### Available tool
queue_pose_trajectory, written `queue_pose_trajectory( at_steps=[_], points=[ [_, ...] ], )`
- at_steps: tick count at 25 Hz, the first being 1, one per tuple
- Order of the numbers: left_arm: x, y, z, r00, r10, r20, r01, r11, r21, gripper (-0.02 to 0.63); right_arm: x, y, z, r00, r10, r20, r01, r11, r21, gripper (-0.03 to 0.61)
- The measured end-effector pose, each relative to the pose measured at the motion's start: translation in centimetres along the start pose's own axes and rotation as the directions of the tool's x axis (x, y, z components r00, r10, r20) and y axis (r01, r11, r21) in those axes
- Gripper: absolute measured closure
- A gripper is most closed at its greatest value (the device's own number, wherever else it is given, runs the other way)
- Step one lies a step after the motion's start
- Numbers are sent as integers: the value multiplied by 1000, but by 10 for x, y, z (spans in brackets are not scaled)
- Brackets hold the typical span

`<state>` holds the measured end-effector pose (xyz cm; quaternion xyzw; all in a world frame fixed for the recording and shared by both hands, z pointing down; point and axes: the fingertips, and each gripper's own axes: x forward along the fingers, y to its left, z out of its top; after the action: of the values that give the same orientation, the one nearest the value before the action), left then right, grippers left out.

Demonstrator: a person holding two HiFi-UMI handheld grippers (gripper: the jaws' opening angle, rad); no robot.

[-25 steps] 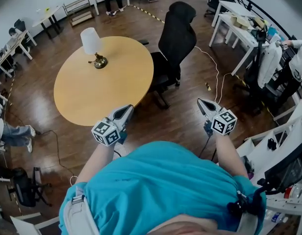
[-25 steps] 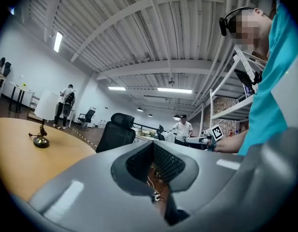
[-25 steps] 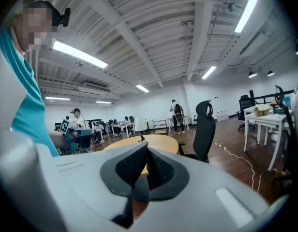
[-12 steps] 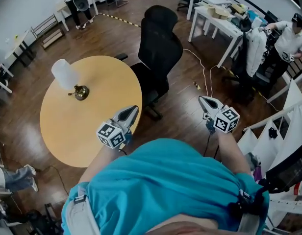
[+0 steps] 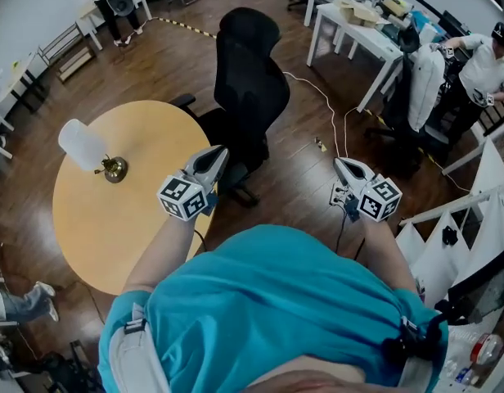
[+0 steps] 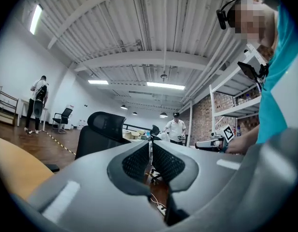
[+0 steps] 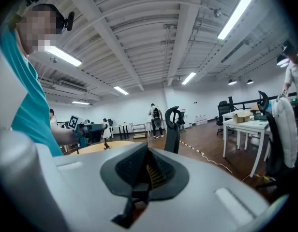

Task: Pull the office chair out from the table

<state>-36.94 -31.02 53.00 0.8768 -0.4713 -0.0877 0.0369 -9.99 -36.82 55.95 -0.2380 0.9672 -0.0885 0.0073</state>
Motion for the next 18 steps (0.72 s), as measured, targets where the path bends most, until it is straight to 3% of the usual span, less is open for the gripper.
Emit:
queue_pose_trajectory(
  at_steps=[4, 9, 15, 18],
  points=[
    [46, 10, -20, 996, 88, 21, -88, 996, -11, 584, -1, -55, -4, 998, 57, -10, -57, 998, -39, 581],
    [108, 31, -30, 985, 170, 5, -169, 985, -38, 560, 5, -115, 20, 994, 108, -8, -108, 992, -70, 581],
    [167, 75, -22, 987, 160, -9, -160, 987, -12, 505, 41, -169, 27, 996, 91, 5, -90, 995, -53, 581],
    [192, 106, -21, 993, 119, -7, -119, 992, -41, 487, 74, -191, 29, 998, 60, 1, -60, 998, -35, 581]
  ],
)
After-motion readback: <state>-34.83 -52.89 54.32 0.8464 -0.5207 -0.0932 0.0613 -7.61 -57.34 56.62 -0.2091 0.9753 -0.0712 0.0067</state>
